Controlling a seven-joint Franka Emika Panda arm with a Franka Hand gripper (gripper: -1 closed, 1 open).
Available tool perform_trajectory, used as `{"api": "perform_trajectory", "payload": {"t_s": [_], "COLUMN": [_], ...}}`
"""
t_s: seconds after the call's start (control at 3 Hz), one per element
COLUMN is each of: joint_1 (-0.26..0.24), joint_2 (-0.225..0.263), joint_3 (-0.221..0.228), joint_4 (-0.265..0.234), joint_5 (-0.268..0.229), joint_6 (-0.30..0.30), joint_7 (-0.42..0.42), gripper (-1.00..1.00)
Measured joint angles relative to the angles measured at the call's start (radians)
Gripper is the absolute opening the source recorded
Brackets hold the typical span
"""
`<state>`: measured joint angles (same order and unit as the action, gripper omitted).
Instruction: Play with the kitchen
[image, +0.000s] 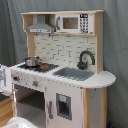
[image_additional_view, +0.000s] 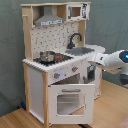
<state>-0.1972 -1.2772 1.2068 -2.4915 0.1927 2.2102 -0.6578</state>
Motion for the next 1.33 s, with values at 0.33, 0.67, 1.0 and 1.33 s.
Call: {"api": "perform_trajectory", "payload": {"t_s": [0.33, 0.67, 1.0, 1.33], "joint_1": [-0.04, -0.084, -0.121, -0.15], "joint_2": [0.069, 0.15, 0.249, 0.338], "joint_3": [0.0, 0.002, 0.019, 0.051], "joint_4": [0.0, 0.004, 0.009, 0.014], "joint_5": [0.046, 0.068, 0.069, 0.069], "joint_6": [0.011, 0.041, 0.086, 0.138], "joint_7": [-0.047, -0.086, -0.101, -0.102], "gripper": [1.0, 1.0, 1.0, 1.0]}}
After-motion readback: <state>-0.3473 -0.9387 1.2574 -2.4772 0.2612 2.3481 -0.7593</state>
